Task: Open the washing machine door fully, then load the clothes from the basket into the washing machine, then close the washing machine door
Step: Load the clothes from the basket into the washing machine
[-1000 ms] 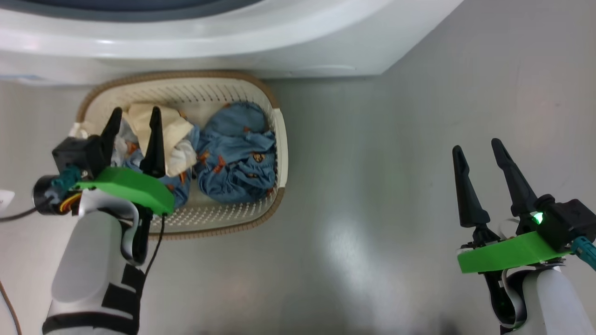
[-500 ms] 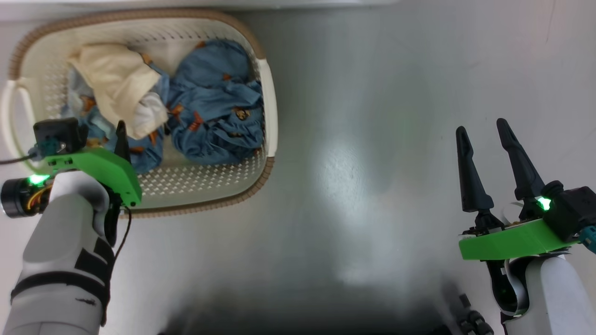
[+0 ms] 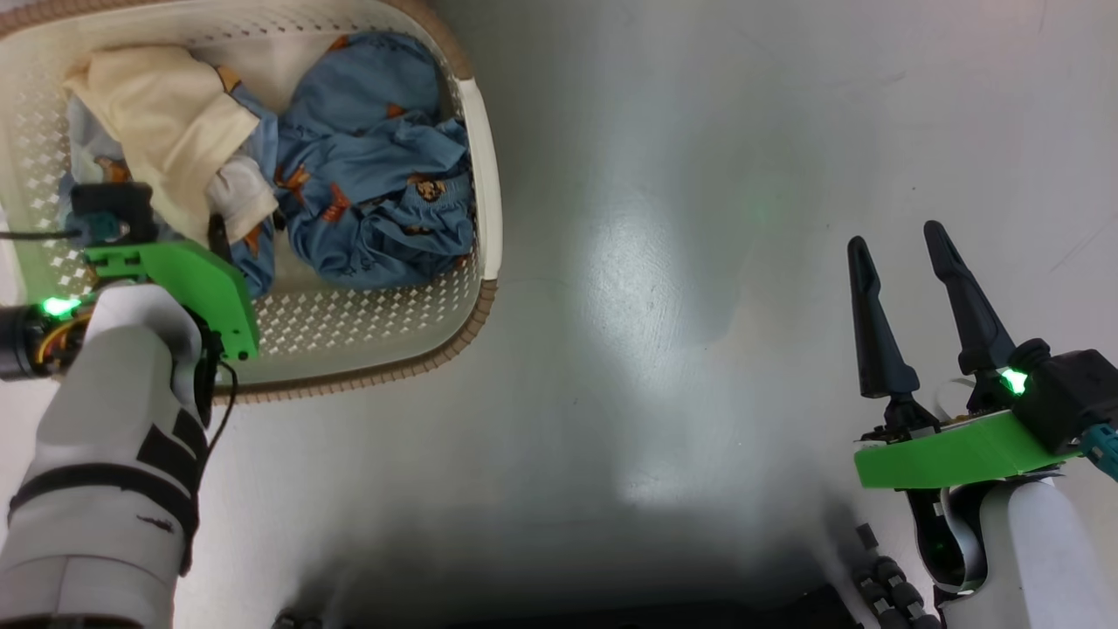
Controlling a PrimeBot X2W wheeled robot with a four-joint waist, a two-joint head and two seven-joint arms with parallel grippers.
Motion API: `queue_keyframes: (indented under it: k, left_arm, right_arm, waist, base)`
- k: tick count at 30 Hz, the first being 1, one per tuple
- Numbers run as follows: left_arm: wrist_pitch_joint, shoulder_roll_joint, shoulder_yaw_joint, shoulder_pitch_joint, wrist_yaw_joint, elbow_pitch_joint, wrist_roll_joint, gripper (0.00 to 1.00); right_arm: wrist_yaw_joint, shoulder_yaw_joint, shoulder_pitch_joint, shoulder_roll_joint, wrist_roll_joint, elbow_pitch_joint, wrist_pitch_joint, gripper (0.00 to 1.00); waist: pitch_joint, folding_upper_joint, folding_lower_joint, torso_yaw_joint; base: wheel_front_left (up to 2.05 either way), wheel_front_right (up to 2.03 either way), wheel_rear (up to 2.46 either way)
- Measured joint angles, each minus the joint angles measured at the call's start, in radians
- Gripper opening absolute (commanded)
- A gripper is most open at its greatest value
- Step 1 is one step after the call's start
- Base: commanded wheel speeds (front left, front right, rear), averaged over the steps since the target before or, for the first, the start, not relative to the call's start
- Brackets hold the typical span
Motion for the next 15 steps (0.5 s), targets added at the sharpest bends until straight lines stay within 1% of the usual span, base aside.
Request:
queue_keyframes:
  k: [6, 9, 15]
  left_arm:
    - [0.035, 0.019, -0.019, -0.032, 0.011, 0.014, 0.005, 1.0]
    - [0.058, 0.023, -0.023, -0.046, 0.023, 0.019, 0.005, 1.0]
    - [0.086, 0.02, -0.016, -0.071, 0.016, 0.022, -0.012, 1.0]
  right_arm:
    - [0.0, 0.001, -0.001, 0.0, 0.0, -0.002, 0.0, 1.0]
    - [0.0, 0.003, -0.001, 0.0, 0.0, -0.007, 0.0, 1.0]
    - [0.0, 0.005, -0.001, 0.0, 0.0, -0.012, -0.004, 1.0]
  waist:
    - [0.024, 0.0, 0.0, 0.001]
    - [0.035, 0.0, 0.0, 0.002]
    - [0.051, 0.0, 0.0, 0.001]
  base:
    - [0.0, 0.0, 0.0]
    - [0.0, 0.0, 0.0]
    - [0.0, 0.0, 0.0]
